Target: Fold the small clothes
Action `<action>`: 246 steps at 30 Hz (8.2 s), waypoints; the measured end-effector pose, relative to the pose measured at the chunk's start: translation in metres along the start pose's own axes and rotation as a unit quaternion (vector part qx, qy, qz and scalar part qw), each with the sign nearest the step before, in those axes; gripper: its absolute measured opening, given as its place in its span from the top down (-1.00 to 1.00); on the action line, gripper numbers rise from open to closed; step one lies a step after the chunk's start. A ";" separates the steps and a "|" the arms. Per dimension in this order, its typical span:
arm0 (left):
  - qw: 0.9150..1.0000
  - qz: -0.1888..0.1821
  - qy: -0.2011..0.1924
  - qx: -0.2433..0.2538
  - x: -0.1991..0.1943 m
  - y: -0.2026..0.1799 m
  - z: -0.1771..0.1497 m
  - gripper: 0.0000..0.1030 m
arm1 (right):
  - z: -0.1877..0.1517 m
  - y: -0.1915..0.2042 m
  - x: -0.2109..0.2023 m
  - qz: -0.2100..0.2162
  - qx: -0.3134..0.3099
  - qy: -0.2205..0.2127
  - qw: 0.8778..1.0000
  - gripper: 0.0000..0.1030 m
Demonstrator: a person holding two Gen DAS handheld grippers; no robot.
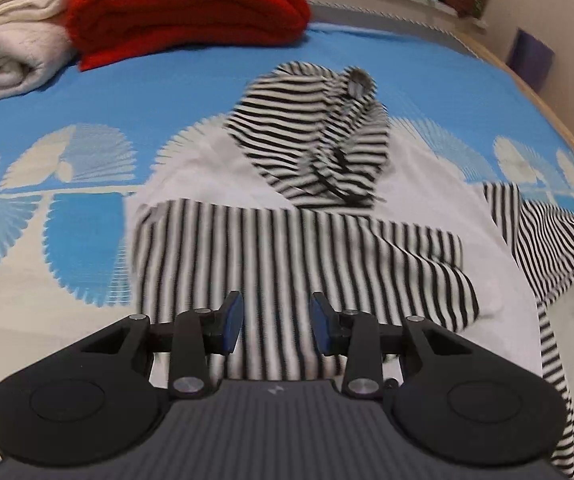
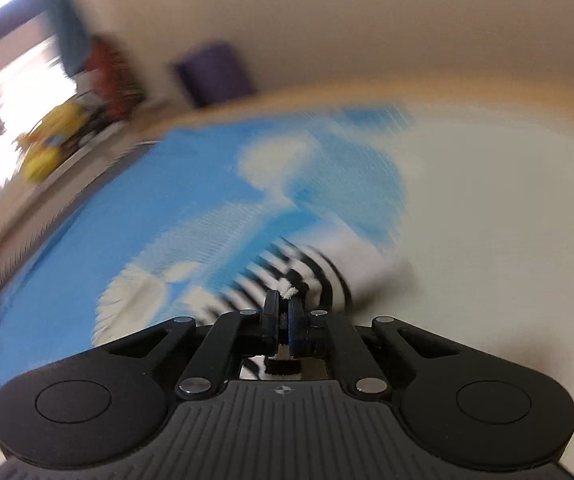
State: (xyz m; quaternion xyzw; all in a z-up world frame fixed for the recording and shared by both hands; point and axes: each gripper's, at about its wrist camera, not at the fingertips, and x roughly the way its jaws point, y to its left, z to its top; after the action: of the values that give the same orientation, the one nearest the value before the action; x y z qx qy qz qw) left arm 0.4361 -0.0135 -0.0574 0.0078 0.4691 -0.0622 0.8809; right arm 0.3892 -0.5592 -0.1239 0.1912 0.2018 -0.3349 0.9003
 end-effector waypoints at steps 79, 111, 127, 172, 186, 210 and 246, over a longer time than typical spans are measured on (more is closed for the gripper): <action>0.973 0.013 0.046 -0.225 0.035 0.098 -0.020 0.82 | -0.107 0.126 -0.111 0.099 0.083 0.387 0.913 0.46; 0.993 0.048 0.023 -0.110 0.039 0.043 -0.010 0.22 | -0.059 0.175 -0.126 0.130 -0.192 0.243 0.942 -0.14; 0.994 0.073 -0.081 -0.014 0.016 0.004 0.005 0.10 | -0.048 0.154 -0.133 0.129 -0.231 0.233 0.936 -0.14; 1.000 0.026 -0.001 0.008 0.322 -0.032 0.316 0.81 | -0.034 0.136 -0.079 0.044 -0.262 0.203 0.943 -0.14; 0.947 -0.148 -0.174 0.227 0.058 -0.035 0.119 0.98 | -0.016 0.139 -0.098 0.077 -0.211 0.187 0.956 -0.14; 0.950 -0.111 0.105 -0.272 0.111 0.082 -0.013 0.27 | -0.108 0.183 -0.074 0.165 -0.045 0.407 0.897 -0.04; 0.943 -0.069 0.005 -0.324 0.088 0.130 -0.002 0.90 | -0.110 0.176 -0.078 0.206 0.070 0.366 0.905 0.99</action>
State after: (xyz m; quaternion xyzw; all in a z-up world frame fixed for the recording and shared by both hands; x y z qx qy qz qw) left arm 0.4984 0.1061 -0.1369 -0.3107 0.4674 0.0323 0.8270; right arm 0.4295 -0.3419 -0.1417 0.3997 0.4495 -0.0619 0.7965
